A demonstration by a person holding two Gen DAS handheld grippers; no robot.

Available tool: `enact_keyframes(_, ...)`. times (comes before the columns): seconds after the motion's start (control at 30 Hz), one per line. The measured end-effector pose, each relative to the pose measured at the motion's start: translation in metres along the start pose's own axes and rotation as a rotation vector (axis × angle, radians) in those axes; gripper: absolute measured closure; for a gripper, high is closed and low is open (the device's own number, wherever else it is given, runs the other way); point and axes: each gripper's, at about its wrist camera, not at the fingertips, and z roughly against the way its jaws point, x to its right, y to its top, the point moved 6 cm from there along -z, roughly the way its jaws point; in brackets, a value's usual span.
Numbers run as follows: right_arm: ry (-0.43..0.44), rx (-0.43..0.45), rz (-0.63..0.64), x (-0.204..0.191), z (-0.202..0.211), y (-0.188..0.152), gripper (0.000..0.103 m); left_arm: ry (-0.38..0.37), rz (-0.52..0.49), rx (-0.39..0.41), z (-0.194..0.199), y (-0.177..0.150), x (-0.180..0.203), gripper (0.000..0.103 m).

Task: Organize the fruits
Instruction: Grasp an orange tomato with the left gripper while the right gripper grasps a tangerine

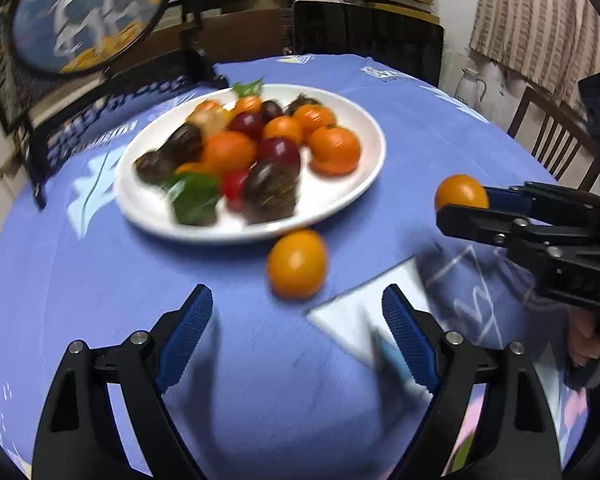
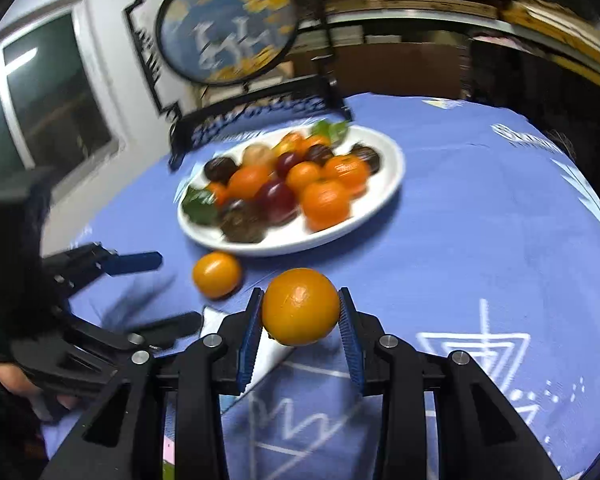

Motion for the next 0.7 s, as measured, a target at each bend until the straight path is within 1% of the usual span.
enact_keyframes(0.1,-0.001,0.001,-0.019,0.007,0.001,-0.002,0.066,0.014,-0.005,-0.003,-0.012,0.008,0.006,0.019)
enact_keyframes(0.13,0.002,0.000,-0.016,0.007,0.000,-0.001,0.066,0.033,-0.009,0.001,-0.016,0.009,0.005,0.025)
enact_keyframes(0.17,0.007,0.002,-0.009,0.005,0.000,-0.001,0.066,0.039,-0.011,-0.004,-0.020,0.009,0.005,0.037)
enact_keyframes(0.2,0.010,0.005,-0.004,0.003,0.000,-0.001,0.066,0.027,-0.012,-0.019,-0.024,0.007,0.005,0.048)
enact_keyframes(0.23,0.014,0.006,-0.001,0.002,0.000,0.000,0.066,0.014,-0.007,-0.047,-0.029,0.003,0.004,0.063)
enact_keyframes(0.27,0.018,0.006,0.003,0.002,0.000,-0.001,0.066,-0.006,0.005,-0.048,-0.029,0.003,0.003,0.069)
enact_keyframes(0.37,0.024,0.009,0.005,0.001,0.003,-0.003,0.066,-0.031,0.028,-0.025,-0.019,0.002,0.000,0.069)
enact_keyframes(0.57,0.021,0.013,0.008,-0.001,0.002,-0.003,0.066,-0.055,0.031,0.001,-0.002,-0.009,0.006,0.069)
enact_keyframes(0.7,0.028,0.019,0.012,-0.005,0.004,-0.003,0.066,-0.084,0.087,0.033,0.019,-0.017,-0.002,0.069)
